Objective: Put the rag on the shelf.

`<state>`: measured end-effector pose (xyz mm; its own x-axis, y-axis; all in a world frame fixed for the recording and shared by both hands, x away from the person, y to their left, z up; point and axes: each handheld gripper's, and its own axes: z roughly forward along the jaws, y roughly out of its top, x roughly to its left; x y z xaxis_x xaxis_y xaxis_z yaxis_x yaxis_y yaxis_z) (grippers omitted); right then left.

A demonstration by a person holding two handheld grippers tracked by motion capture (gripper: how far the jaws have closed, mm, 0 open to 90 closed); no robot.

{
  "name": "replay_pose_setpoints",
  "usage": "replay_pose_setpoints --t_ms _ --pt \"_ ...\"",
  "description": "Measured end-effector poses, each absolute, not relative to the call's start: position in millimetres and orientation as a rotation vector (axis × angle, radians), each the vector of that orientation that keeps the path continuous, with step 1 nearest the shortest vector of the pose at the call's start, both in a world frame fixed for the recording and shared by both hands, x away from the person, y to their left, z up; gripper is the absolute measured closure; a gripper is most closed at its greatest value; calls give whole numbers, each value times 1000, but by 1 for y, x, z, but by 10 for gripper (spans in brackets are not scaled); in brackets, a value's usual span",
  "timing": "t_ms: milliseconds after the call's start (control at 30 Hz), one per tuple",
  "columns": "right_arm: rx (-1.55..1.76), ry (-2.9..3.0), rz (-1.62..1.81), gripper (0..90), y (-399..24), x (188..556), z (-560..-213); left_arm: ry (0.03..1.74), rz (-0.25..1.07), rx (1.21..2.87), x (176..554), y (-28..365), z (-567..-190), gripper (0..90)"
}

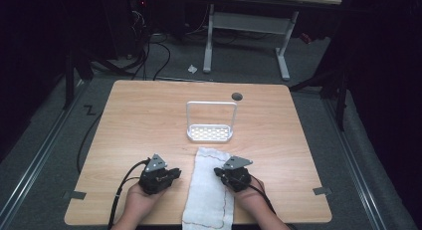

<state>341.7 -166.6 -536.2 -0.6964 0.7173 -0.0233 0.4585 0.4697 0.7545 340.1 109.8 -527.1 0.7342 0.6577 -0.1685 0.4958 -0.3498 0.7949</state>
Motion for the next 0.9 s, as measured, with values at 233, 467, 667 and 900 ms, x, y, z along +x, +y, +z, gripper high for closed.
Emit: replay_pose_setpoints --t_ms 233,467,667,900 --pt "957 2327 1100 900 -162 339 -523 801 177 2067 334 84 -531 826" --pt "1033 2312 1047 900 -194 326 -528 732 167 2144 326 64 -535 829" --pt "1041 2333 1019 900 -192 328 -535 728 139 2164 321 62 -535 828" --pt "1030 2346 1040 896 -188 326 -536 744 133 2126 317 70 -531 768"
